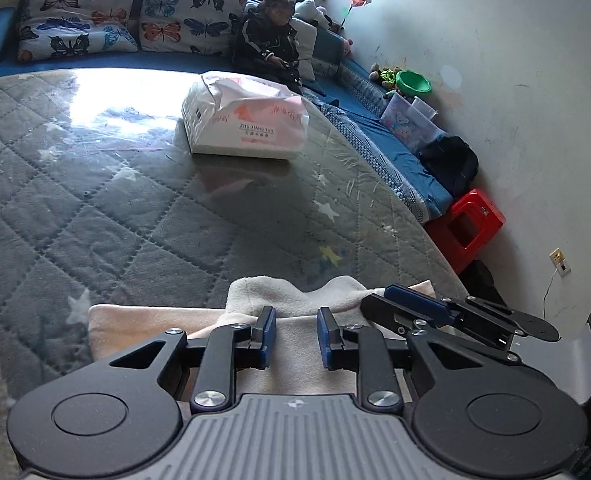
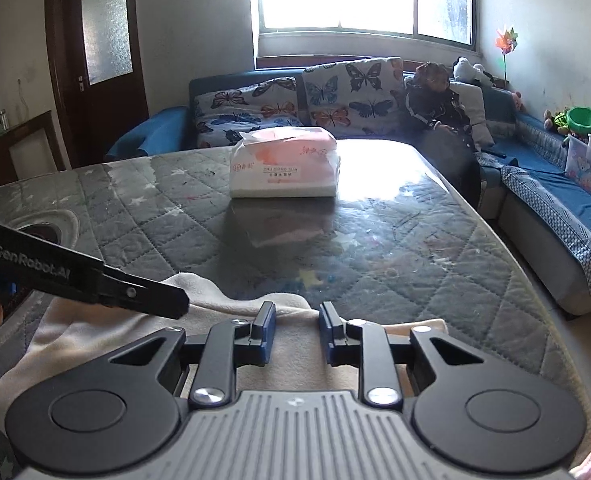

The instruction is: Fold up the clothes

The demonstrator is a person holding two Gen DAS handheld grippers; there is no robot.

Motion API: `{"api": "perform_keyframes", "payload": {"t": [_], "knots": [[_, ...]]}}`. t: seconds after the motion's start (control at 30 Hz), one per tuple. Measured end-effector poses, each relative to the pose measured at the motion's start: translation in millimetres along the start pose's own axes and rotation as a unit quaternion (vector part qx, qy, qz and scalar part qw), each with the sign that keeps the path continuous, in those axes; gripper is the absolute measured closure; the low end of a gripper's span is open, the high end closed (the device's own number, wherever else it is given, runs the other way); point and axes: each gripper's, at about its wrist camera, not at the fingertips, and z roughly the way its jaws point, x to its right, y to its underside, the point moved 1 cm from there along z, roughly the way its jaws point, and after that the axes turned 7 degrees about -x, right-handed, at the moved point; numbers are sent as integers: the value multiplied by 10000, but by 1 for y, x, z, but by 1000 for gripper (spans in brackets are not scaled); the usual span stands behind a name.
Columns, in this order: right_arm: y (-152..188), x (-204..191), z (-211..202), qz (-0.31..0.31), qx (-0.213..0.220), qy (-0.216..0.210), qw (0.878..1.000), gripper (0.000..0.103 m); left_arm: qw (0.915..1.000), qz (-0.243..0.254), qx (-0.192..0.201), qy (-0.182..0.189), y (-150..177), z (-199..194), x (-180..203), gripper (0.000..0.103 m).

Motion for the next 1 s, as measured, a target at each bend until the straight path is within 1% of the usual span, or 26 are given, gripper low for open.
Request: {"api": "perform_keyframes", "payload": {"t": [0.13,0.23,0.37,0.53,0.77,0.87,1.0], "knots": [[0,-1,4,-32,-27,44,10000,78,10000,9,-14,-12,-1,1,0,80],[-1,-2,-3,-18,93,-70,9999,78,10000,0,-18,-9,-1,1,-2,80],[0,-7,4,-245,-33,8,9997,77,10000,-14,-26,-44,-1,0,0,79],[3,-10,-16,-277,22,-111,9996,78,10000,-43,-65,-48,-2,1,-1,80],[39,-31,-50,-570,-40,-394,9976,78,9999,19,-49,-121,-2,2,1,80],[60,-41,-65,-731,59,-263,9970,78,9999,32,-45,-133,-2,2,1,80],[76,-46,-75,-873,78,-163,9960,78,9999,43,-51,-137,-2,2,0,82]]}}
